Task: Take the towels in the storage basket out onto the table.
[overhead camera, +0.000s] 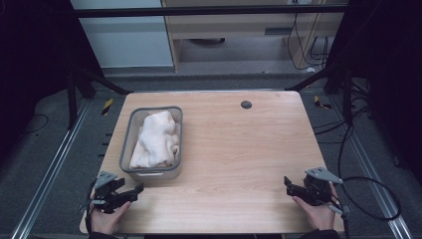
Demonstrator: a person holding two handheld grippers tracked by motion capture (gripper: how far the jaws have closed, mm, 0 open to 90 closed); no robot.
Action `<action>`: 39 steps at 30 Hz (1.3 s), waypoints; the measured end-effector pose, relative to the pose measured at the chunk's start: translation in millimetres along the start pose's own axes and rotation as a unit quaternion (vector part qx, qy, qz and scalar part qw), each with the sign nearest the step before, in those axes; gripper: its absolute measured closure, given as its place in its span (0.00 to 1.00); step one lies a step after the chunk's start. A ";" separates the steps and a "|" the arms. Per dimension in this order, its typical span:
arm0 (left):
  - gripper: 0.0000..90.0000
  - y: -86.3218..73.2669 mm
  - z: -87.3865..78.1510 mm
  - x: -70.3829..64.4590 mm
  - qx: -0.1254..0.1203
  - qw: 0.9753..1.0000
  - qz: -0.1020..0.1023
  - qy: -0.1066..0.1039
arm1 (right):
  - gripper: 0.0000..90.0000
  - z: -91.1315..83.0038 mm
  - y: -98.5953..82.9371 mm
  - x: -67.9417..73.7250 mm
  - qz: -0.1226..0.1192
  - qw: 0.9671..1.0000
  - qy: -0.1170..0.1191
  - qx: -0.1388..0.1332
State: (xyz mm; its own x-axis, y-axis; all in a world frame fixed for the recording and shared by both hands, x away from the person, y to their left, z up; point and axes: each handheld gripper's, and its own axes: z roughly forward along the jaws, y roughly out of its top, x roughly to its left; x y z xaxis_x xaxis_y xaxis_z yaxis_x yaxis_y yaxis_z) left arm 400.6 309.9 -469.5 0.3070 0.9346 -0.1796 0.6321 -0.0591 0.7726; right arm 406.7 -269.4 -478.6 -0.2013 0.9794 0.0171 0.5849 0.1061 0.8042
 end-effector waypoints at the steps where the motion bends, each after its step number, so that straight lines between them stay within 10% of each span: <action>1: 0.23 0.6 -1.2 0.4 -0.001 1.000 0.000 -0.002 | 0.18 0.9 -0.1 0.7 0.000 1.000 0.001 0.004; 39: 0.27 63.6 -34.9 -10.8 -0.058 0.998 0.021 -0.032 | 0.18 0.9 -1.5 4.9 -0.014 1.000 -0.002 0.002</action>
State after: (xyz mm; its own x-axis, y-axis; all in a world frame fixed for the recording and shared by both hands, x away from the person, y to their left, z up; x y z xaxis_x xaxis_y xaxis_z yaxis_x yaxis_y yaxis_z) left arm 412.7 308.2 -397.2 0.3778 0.9079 -0.1818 0.5326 -0.0524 0.8447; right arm 405.6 -264.6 -480.3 -0.2150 0.9766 -0.0069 0.5817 0.1337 0.8024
